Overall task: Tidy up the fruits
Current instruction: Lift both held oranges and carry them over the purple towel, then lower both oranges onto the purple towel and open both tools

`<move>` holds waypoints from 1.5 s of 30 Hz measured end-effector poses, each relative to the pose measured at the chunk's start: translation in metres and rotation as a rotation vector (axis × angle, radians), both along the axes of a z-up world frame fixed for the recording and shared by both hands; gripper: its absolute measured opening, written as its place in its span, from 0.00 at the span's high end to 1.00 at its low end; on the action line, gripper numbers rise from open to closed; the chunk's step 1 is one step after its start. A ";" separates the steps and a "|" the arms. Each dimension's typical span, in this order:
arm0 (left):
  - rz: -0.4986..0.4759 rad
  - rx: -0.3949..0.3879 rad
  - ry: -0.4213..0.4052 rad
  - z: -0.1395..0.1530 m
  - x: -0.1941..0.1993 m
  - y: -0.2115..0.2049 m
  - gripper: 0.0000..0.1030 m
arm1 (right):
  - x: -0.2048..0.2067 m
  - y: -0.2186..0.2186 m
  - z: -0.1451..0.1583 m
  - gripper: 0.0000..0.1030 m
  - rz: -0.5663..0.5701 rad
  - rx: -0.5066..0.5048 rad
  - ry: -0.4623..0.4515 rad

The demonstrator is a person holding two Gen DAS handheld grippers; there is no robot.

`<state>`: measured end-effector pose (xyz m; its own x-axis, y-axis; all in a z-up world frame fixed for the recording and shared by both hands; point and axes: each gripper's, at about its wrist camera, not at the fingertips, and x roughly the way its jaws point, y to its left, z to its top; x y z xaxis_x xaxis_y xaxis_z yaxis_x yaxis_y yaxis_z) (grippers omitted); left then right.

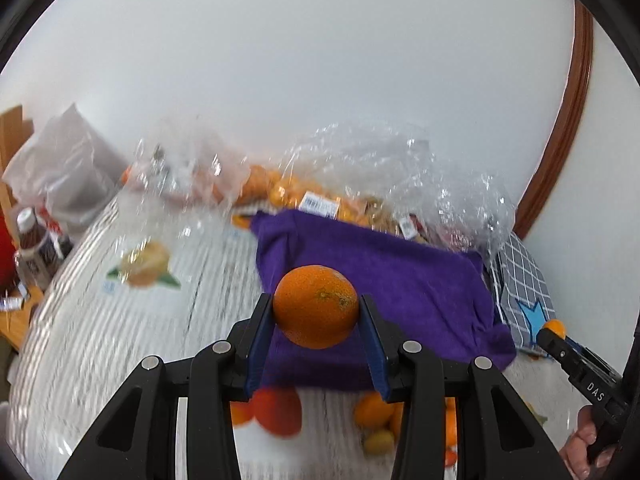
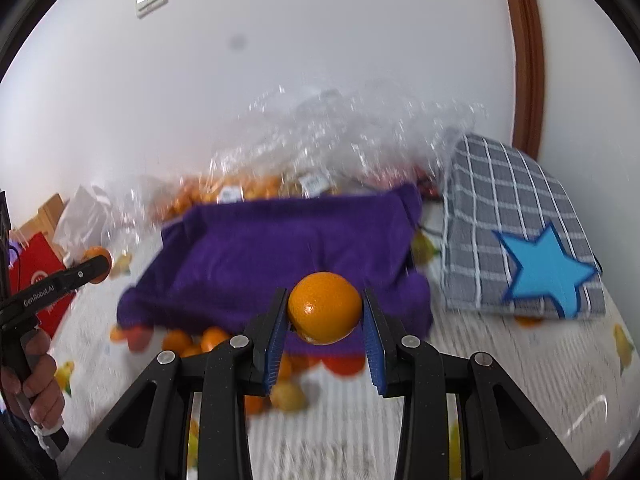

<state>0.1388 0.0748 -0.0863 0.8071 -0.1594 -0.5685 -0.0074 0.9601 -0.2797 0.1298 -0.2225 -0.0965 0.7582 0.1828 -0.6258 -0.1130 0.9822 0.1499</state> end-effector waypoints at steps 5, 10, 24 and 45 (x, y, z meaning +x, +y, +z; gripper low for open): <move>0.013 0.013 -0.003 0.007 0.028 -0.005 0.61 | 0.029 0.006 0.008 0.66 0.015 0.021 -0.028; 0.017 -0.016 0.023 0.001 0.063 -0.010 0.61 | 0.060 0.011 0.007 0.66 0.016 0.028 -0.030; -0.075 0.038 0.158 -0.053 0.107 -0.050 0.61 | 0.108 0.017 -0.058 0.66 0.027 -0.021 0.133; -0.103 0.112 0.219 -0.073 0.112 -0.058 0.61 | 0.119 0.019 -0.090 0.65 0.052 -0.034 0.235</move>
